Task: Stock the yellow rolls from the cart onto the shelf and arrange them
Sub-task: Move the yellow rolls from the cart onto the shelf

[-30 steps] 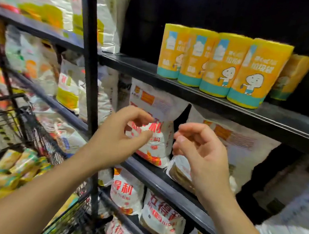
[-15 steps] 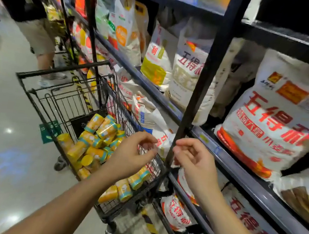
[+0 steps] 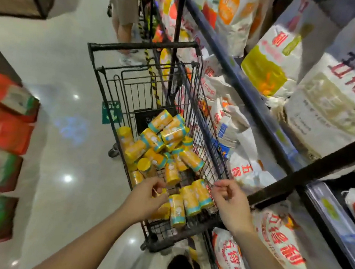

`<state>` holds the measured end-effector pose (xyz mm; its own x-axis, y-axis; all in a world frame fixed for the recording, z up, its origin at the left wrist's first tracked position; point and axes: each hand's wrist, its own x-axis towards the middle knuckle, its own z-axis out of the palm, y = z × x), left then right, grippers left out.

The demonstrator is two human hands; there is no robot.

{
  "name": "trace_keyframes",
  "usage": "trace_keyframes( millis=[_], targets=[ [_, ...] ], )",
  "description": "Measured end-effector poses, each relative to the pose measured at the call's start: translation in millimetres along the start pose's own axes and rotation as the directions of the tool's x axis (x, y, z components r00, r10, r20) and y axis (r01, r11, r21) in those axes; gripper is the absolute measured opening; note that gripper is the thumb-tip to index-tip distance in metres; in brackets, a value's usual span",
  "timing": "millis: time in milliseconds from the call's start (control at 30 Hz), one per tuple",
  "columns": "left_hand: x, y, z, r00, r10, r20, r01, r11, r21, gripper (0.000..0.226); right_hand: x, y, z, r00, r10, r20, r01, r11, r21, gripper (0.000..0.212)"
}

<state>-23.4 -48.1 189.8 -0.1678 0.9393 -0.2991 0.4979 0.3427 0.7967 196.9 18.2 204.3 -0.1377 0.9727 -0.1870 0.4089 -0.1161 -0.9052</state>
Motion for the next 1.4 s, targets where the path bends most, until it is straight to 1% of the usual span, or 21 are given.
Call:
trace_keyframes(
  millis=[67, 167, 200, 300, 400, 467, 500, 567, 667, 700, 800, 900, 967, 1033, 1133, 1200, 1233, 1267, 1300, 1333, 1400],
  targets=[
    [12.1, -12.0, 6.9, 0.998, -0.053, -0.022, 0.052, 0.998, -0.026, 0.013, 22.0, 17.3, 8.7, 0.996, 0.053, 0.065, -0.047, 0.995, -0.093, 0.016],
    [34.5, -27.7, 25.3, 0.988, -0.146, -0.056, 0.145, 0.989, -0.023, 0.010, 58.0, 51.1, 18.7, 0.987, 0.063, 0.150, -0.024, 0.968, -0.249, 0.023],
    [42.4, -33.1, 33.8, 0.981, -0.184, -0.063, 0.183, 0.983, -0.017, 0.010, 69.8, 63.2, 22.4, 0.975, 0.114, 0.192, -0.050, 0.949, -0.311, 0.022],
    [66.7, -47.2, 61.6, 0.965, -0.255, -0.066, 0.256, 0.967, 0.010, 0.007, 99.2, 95.5, 31.1, 0.925, 0.232, 0.302, -0.056, 0.867, -0.496, 0.020],
    [86.8, -62.0, 88.8, 0.938, -0.343, -0.045, 0.343, 0.939, 0.004, 0.017, 121.4, 124.8, 41.0, 0.842, 0.379, 0.384, -0.115, 0.821, -0.559, 0.026],
    [98.8, -78.7, 107.7, 0.894, -0.446, -0.040, 0.444, 0.895, -0.046, 0.016, 134.0, 146.9, 50.3, 0.797, 0.432, 0.422, -0.086, 0.773, -0.629, 0.023],
    [104.1, -87.2, 116.1, 0.857, -0.514, -0.042, 0.510, 0.856, -0.084, 0.011, 138.8, 159.3, 55.7, 0.777, 0.464, 0.426, -0.086, 0.748, -0.658, 0.024],
    [112.0, -106.0, 133.4, 0.761, -0.647, -0.044, 0.632, 0.756, -0.171, 0.015, 146.4, 180.6, 68.9, 0.737, 0.522, 0.429, -0.086, 0.702, -0.707, 0.028],
    [120.9, -130.2, 158.4, 0.641, -0.765, -0.057, 0.709, 0.620, -0.336, 0.015, 153.0, 210.5, 92.4, 0.654, 0.603, 0.458, -0.027, 0.623, -0.782, 0.038],
    [124.0, -137.4, 165.6, 0.607, -0.793, -0.057, 0.713, 0.574, -0.403, 0.016, 155.1, 216.9, 100.6, 0.628, 0.629, 0.459, -0.019, 0.602, -0.798, 0.044],
    [129.4, -161.7, 183.7, 0.444, -0.896, 0.017, 0.753, 0.362, -0.550, 0.023, 159.5, 238.3, 123.8, 0.573, 0.684, 0.451, -0.015, 0.559, -0.829, 0.056],
    [134.7, -181.6, 196.9, 0.296, -0.947, 0.122, 0.696, 0.126, -0.707, 0.035, 161.0, 254.7, 144.1, 0.538, 0.722, 0.435, -0.110, 0.572, -0.813, 0.060],
    [139.9, -192.9, 204.0, 0.201, -0.956, 0.211, 0.638, -0.035, -0.769, 0.053, 158.0, 266.4, 153.8, 0.521, 0.744, 0.419, -0.215, 0.590, -0.778, 0.064],
    [146.7, -203.0, 211.2, 0.148, -0.942, 0.301, 0.576, -0.165, -0.800, 0.061, 151.8, 278.3, 162.6, 0.509, 0.770, 0.385, -0.266, 0.566, -0.780, 0.069],
    [155.8, -216.2, 223.1, 0.147, -0.907, 0.395, 0.526, -0.267, -0.808, 0.052, 142.6, 285.3, 172.8, 0.579, 0.753, 0.312, -0.274, 0.540, -0.796, 0.070],
    [162.4, -222.8, 231.3, 0.154, -0.905, 0.397, 0.546, -0.257, -0.797, 0.055, 138.7, 289.2, 179.1, 0.646, 0.716, 0.265, -0.287, 0.550, -0.785, 0.072],
    [166.2, -223.9, 234.1, 0.152, -0.917, 0.369, 0.580, -0.219, -0.784, 0.056, 137.8, 290.7, 182.1, 0.674, 0.699, 0.241, -0.303, 0.559, -0.772, 0.070],
    [167.9, -226.1, 237.2, 0.146, -0.945, 0.292, 0.638, -0.135, -0.758, 0.054, 137.4, 292.3, 185.0, 0.691, 0.689, 0.220, -0.326, 0.568, -0.756, 0.068],
    [169.1, -224.7, 237.1, 0.178, -0.967, 0.181, 0.702, -0.004, -0.712, 0.049, 137.6, 293.6, 187.3, 0.699, 0.687, 0.199, -0.350, 0.570, -0.743, 0.066],
    [167.9, -221.9, 236.3, 0.242, -0.968, 0.067, 0.762, 0.147, -0.631, 0.041, 138.0, 294.5, 189.1, 0.703, 0.688, 0.183, -0.366, 0.569, -0.736, 0.065],
    [161.6, -215.5, 232.8, 0.378, -0.912, -0.159, 0.834, 0.410, -0.368, 0.033, 139.1, 294.2, 191.3, 0.704, 0.691, 0.165, -0.380, 0.563, -0.734, 0.064]
  ],
)
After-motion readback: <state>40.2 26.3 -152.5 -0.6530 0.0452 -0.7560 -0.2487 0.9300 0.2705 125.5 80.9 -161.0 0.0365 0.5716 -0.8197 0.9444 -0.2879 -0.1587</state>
